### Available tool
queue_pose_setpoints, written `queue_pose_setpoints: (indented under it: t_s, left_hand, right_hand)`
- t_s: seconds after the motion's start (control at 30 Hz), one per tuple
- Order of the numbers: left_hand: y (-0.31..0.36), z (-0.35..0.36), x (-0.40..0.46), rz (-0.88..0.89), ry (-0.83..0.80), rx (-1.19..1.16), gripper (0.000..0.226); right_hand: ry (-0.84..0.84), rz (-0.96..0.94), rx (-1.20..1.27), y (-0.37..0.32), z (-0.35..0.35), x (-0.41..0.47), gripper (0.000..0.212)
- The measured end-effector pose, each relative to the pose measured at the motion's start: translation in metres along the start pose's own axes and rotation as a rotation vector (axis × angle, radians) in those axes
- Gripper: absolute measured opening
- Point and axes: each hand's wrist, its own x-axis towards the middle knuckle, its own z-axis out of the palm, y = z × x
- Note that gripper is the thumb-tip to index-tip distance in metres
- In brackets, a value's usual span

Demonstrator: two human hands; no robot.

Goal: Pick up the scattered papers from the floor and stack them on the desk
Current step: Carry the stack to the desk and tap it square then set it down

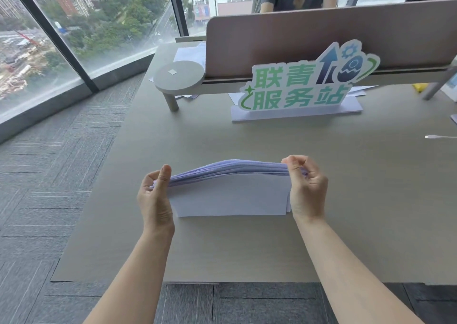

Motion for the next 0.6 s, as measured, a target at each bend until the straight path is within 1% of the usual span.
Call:
queue_pose_setpoints:
  t_s: [0.1, 0.17, 0.27, 0.33, 0.4, 0.43, 0.47, 0.57, 0.6]
  left_hand:
    - [-0.001, -0.001, 0.0, 0.003, -0.068, -0.017, 0.037]
    - [0.0, -0.002, -0.001, 0.019, -0.126, -0.008, 0.041]
    - [0.001, -0.005, -0.003, 0.059, -0.227, 0.06, 0.059]
    - [-0.002, -0.01, -0.001, 0.055, -0.276, 0.08, 0.072]
    - [-0.006, -0.017, 0.002, 0.035, -0.317, 0.108, 0.08]
    - [-0.007, -0.019, 0.003, 0.03, -0.33, 0.139, 0.081]
    - [-0.008, -0.02, 0.004, 0.036, -0.333, 0.173, 0.076]
    - [-0.01, -0.018, 0.007, 0.099, -0.289, 0.221, 0.048]
    - [-0.01, -0.018, 0.008, 0.1, -0.282, 0.206, 0.045]
  right_hand:
    - [0.012, -0.025, -0.017, 0.0, 0.001, -0.001, 0.019]
    - [0.014, -0.029, -0.018, 0.001, 0.0, -0.002, 0.019]
    - [0.027, -0.023, 0.0, 0.0, -0.001, -0.001, 0.021]
    - [0.027, -0.032, -0.002, 0.0, -0.002, -0.001, 0.02]
    - [0.017, -0.038, 0.001, -0.001, -0.001, -0.002, 0.02]
    - [0.014, -0.039, 0.006, -0.002, 0.0, -0.003, 0.02]
    - [0.014, -0.041, 0.013, -0.004, 0.0, -0.003, 0.019]
    - [-0.055, -0.06, 0.076, -0.003, -0.002, -0.005, 0.016]
    - [-0.104, -0.074, 0.097, -0.002, -0.005, -0.006, 0.023]
